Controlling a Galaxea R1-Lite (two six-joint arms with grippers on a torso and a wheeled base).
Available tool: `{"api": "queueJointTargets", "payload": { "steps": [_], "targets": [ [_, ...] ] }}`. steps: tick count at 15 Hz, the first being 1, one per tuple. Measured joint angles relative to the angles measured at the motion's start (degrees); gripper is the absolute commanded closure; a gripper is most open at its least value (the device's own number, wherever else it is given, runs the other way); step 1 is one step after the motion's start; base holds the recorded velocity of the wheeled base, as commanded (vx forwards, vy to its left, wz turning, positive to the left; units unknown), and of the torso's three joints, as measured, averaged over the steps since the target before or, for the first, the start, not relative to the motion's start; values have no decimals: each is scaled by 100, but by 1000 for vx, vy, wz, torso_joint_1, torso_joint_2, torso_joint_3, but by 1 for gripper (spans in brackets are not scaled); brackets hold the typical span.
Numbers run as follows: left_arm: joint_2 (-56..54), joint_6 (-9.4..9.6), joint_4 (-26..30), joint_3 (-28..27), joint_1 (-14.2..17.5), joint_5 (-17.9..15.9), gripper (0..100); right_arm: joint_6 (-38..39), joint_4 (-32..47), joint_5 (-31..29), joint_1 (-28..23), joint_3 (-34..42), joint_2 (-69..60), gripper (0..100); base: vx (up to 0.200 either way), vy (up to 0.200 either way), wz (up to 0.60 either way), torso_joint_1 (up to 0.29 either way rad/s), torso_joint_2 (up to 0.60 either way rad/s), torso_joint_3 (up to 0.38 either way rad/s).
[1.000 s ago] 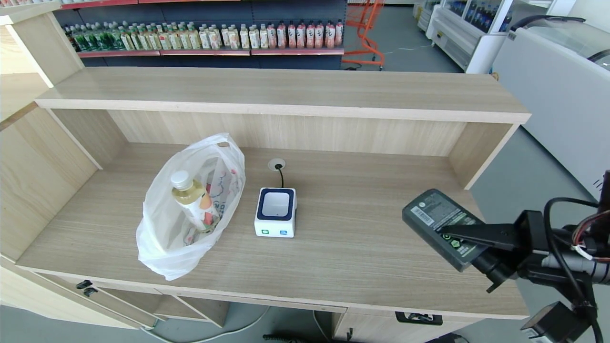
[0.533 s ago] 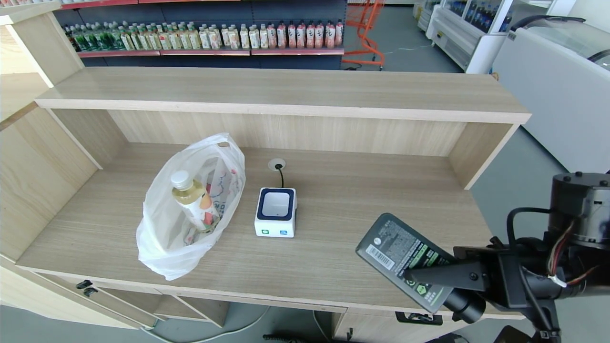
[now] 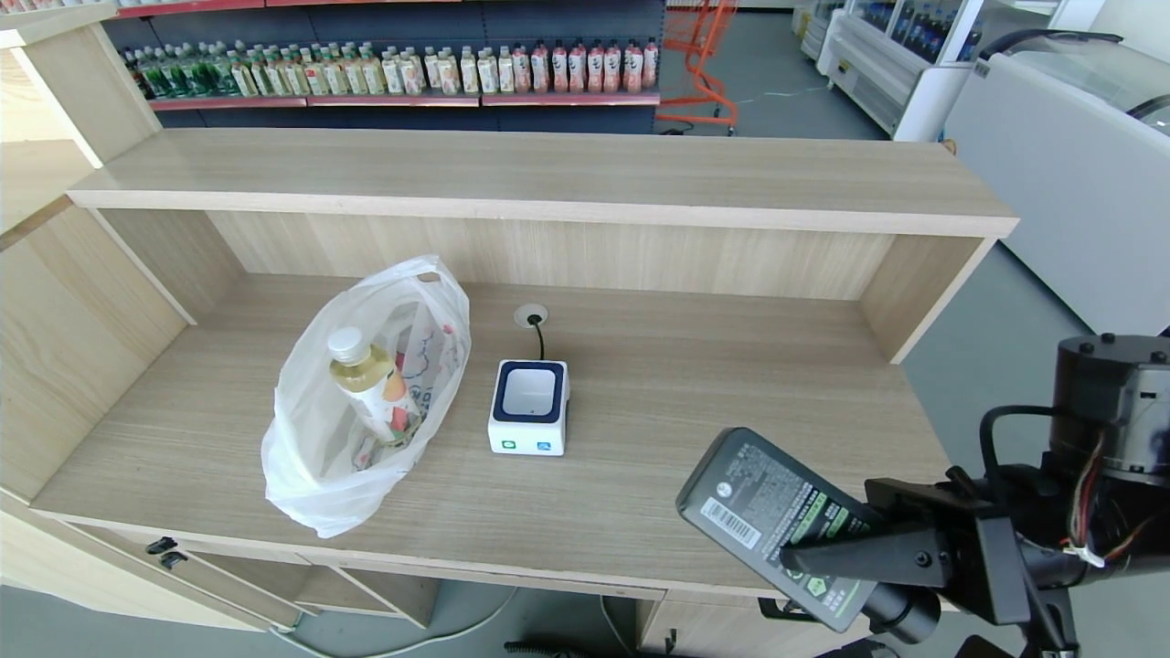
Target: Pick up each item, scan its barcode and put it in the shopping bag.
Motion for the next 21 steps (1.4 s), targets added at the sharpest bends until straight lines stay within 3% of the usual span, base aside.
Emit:
{"api": "queueJointTargets", "payload": {
  "steps": [17, 19, 21],
  "targets": [
    [0, 0, 0, 0, 0, 2, 0, 51, 15, -9, 279, -317, 263, 100, 0, 0, 0, 0, 0, 0],
    [0, 0, 0, 0, 0, 0, 0, 862, 22, -15, 243, -429, 305, 100, 0, 0, 0, 0, 0, 0],
    [0, 0, -1, 0, 0, 0, 0, 2926, 13, -30, 155, -628, 368, 100, 0, 0, 0, 0, 0, 0]
  ]
}}
